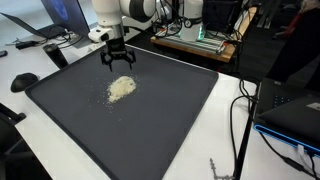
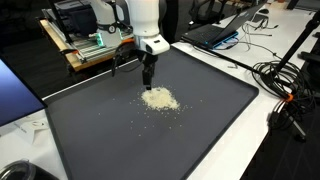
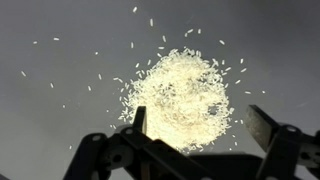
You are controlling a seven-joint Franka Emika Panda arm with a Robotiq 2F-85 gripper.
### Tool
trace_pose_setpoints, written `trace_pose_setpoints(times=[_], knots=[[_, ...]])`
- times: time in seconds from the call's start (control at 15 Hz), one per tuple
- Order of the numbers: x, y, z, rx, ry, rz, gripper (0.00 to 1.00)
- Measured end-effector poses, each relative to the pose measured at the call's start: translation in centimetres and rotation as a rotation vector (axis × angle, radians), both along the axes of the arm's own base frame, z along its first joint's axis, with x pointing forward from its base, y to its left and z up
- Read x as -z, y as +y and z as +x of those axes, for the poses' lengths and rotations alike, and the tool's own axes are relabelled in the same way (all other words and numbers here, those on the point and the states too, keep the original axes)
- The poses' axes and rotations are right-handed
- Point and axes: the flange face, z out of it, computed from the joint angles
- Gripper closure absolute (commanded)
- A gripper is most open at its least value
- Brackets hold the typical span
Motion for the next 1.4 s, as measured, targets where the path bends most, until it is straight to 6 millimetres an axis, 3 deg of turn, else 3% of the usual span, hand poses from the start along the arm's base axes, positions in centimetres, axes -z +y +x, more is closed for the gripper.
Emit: trace_pose_setpoints(times=[0.33,0.87,1.2,1.4], knots=[[0.2,0.7,-1.1,0.203,-0.016,0.055,0.0],[-1.4,3.0,-3.7,0.557,-0.264,0.092,0.0],[-2.4,3.4,-4.7,0.661,-0.307,-0.005,0.0],[-2.5,5.6,-4.9,0.666,-0.281,-0.071,0.0]])
